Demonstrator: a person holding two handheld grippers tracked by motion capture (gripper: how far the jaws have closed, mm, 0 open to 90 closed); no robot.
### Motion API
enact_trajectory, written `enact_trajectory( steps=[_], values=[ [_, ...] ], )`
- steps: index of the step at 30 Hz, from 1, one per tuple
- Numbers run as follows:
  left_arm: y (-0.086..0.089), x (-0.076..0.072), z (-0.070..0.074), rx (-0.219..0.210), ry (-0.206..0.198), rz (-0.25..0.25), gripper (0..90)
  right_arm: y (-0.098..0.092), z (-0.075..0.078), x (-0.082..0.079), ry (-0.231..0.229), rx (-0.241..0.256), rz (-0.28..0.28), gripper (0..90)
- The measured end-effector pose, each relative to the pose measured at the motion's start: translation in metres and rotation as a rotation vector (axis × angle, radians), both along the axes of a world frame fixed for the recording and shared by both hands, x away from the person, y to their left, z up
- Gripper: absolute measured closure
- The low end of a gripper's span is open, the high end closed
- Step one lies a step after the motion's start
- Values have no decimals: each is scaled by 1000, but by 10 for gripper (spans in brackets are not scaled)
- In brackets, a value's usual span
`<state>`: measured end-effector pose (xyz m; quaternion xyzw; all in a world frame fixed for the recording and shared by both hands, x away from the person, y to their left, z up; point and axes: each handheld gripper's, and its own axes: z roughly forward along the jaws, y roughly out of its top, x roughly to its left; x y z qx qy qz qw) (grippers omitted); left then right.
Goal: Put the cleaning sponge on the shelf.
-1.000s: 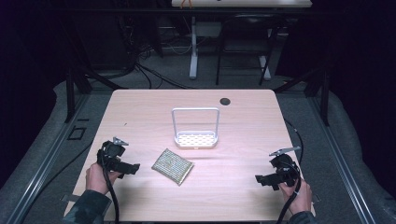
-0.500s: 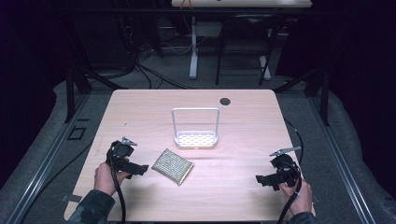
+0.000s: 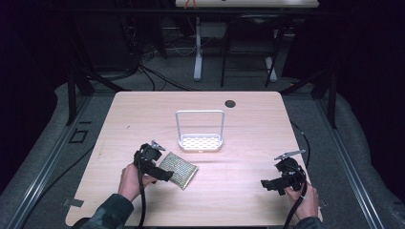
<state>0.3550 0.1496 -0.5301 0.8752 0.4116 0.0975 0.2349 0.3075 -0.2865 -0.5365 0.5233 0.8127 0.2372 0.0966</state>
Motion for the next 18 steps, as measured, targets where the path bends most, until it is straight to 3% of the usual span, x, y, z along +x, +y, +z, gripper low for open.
enact_trajectory(
  steps=[4,11,18],
  values=[
    [-19,5,-10,40,23,-47,0,0,0,0,-2,1,-3,25],
    [-30,13,-23,49,61,-44,0,0,0,-1,5,10,-13,25],
    [-34,13,-26,59,59,-37,0,-2,0,-1,6,-1,-3,26]
  ],
)
